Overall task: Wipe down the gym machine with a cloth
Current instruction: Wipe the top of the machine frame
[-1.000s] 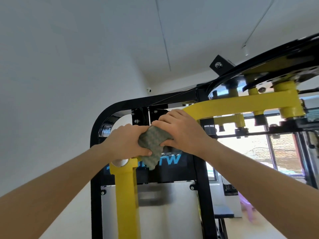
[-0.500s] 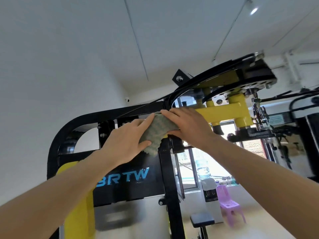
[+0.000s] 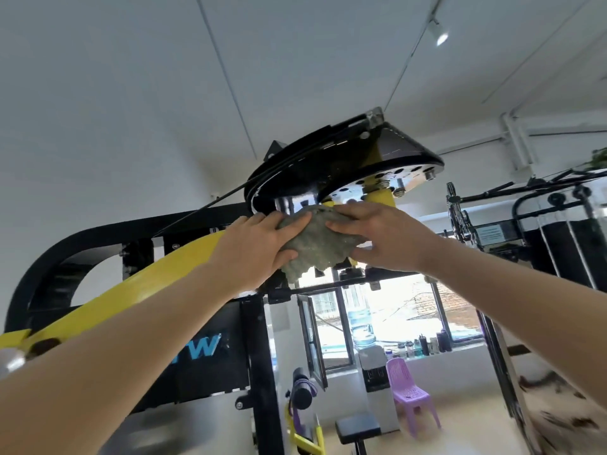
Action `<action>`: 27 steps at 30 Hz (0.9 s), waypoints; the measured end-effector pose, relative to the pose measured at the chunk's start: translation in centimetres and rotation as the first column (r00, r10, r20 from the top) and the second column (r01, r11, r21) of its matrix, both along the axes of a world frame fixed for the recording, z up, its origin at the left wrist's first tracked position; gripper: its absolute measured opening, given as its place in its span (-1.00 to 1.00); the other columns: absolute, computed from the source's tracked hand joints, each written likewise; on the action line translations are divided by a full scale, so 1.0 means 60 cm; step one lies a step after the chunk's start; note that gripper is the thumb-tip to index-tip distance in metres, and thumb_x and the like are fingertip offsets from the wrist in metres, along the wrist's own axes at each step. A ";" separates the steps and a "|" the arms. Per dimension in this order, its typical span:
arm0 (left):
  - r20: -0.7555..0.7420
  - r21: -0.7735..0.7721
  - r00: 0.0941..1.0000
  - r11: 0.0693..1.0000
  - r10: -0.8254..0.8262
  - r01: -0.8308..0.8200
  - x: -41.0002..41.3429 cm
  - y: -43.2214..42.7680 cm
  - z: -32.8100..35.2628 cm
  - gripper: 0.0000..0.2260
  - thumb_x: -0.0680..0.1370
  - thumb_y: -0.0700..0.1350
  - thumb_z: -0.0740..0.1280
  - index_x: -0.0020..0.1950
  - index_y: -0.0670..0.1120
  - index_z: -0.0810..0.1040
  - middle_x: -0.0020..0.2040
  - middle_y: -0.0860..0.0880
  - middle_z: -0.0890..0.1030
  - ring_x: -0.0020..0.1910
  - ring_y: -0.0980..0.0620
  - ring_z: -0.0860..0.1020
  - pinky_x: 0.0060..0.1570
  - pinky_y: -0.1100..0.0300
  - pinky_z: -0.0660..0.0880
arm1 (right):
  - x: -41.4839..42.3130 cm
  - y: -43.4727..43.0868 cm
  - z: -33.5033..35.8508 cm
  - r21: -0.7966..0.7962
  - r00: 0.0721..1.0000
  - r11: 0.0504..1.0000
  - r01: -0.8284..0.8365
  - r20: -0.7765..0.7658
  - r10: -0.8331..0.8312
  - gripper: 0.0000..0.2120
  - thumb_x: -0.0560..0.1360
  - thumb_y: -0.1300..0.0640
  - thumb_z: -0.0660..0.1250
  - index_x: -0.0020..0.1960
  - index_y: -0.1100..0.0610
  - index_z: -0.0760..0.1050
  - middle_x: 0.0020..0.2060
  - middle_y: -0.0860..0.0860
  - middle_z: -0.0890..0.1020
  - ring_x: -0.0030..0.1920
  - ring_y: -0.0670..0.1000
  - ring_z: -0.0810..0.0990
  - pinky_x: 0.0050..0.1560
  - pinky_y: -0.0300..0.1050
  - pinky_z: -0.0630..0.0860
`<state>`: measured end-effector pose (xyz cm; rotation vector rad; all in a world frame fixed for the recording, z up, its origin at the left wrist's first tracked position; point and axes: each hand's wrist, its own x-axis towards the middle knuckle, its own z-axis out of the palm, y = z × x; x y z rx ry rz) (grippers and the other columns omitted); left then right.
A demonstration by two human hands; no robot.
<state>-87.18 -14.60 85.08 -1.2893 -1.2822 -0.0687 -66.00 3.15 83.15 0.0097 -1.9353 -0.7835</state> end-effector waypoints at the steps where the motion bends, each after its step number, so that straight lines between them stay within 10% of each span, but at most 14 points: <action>1: -0.002 0.000 1.000 1.000 -0.010 0.010 0.012 0.014 0.000 -0.41 0.63 0.21 0.13 0.64 0.17 0.08 0.36 -0.03 0.51 0.20 -0.11 0.53 0.14 0.02 0.47 | 0.013 0.008 -0.005 -0.014 1.000 1.000 -0.001 -0.016 0.001 -0.54 0.48 0.00 0.37 0.34 0.12 0.57 0.28 0.11 0.59 0.13 0.14 0.61 0.12 0.04 0.60; 8: -0.084 0.020 0.990 0.993 -0.110 0.112 0.089 0.100 -0.008 -0.53 0.60 0.10 0.26 0.52 0.06 0.40 0.45 -0.05 0.42 0.28 -0.13 0.41 0.14 -0.05 0.53 | 0.085 0.045 -0.028 -0.159 0.997 0.987 0.032 -0.066 -0.043 -0.40 0.48 -0.30 0.29 0.20 0.19 0.65 0.27 0.03 0.58 0.12 0.08 0.63 0.04 0.06 0.63; 13: -0.111 -0.025 0.985 0.991 -0.131 0.129 0.134 0.148 -0.015 -0.50 0.65 0.17 0.07 0.53 0.00 0.40 0.51 -0.04 0.41 0.40 -0.10 0.37 0.29 -0.04 0.41 | 0.098 0.063 -0.046 -0.382 0.983 0.924 0.015 -0.165 -0.084 -0.67 0.58 -0.07 0.35 0.09 0.18 0.67 0.16 0.06 0.66 0.04 0.12 0.66 0.05 0.06 0.57; 19: -0.108 -0.033 0.984 0.990 -0.141 0.139 0.159 0.181 0.000 -0.45 0.65 0.16 -0.02 0.58 -0.01 0.33 0.61 -0.04 0.26 0.42 -0.04 0.42 0.24 0.05 0.43 | 0.077 0.091 -0.018 -0.732 0.894 0.532 -0.426 -0.431 0.124 -0.80 0.49 0.27 0.45 0.10 0.15 0.61 -0.06 0.07 0.73 -0.06 0.04 0.71 -0.11 -0.26 0.62; 22: -0.148 -0.054 0.981 0.992 -0.124 0.117 0.135 0.170 0.004 -0.48 0.67 0.13 0.14 0.61 0.00 0.24 0.62 -0.04 0.25 0.37 -0.05 0.45 0.21 0.04 0.45 | 0.066 0.087 -0.005 -0.738 0.842 0.407 -0.539 -0.485 0.236 -0.65 0.46 0.32 0.47 0.21 0.11 0.54 0.02 0.10 0.71 0.01 0.09 0.70 0.01 0.01 0.68; 27: -0.179 -0.015 0.978 0.994 -0.108 0.107 0.087 0.121 0.001 -0.50 0.63 0.09 0.29 0.54 -0.02 0.39 0.48 -0.08 0.46 0.32 -0.09 0.51 0.20 0.00 0.53 | 0.039 0.073 -0.025 -0.564 0.902 0.733 -0.380 -0.401 0.159 -0.39 0.42 0.22 0.54 0.42 0.07 0.45 0.27 0.08 0.52 0.17 0.07 0.53 0.24 0.01 0.52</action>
